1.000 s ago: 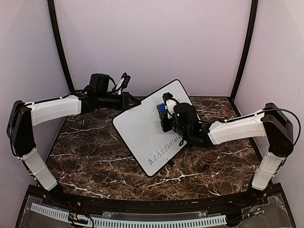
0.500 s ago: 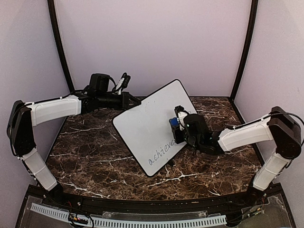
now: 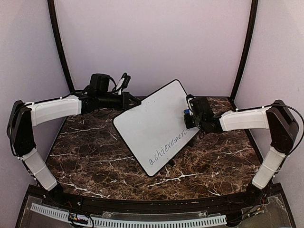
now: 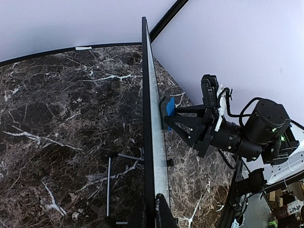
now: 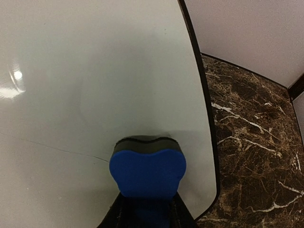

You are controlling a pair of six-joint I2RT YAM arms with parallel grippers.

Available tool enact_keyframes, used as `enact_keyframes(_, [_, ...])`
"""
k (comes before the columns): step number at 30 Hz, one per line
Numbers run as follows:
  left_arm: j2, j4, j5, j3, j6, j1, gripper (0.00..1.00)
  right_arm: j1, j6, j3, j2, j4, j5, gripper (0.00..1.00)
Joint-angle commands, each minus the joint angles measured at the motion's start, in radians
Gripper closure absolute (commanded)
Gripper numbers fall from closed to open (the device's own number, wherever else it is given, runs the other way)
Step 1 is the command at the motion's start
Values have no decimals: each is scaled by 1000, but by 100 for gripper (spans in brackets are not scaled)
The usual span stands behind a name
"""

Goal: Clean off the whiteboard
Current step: Erase the whiteboard at the center of the board.

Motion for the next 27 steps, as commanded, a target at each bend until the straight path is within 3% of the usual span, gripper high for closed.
enact_keyframes(1, [5, -37, 84, -10, 57, -64, 100, -20, -46, 30, 49, -76, -19, 76])
enact_keyframes(9, [11, -37, 83, -10, 56, -64, 100, 15, -58, 2, 36, -10, -81, 76])
enact_keyframes(27, [17, -37, 75, -11, 56, -66, 100, 321, 6, -123, -37, 109, 33, 76])
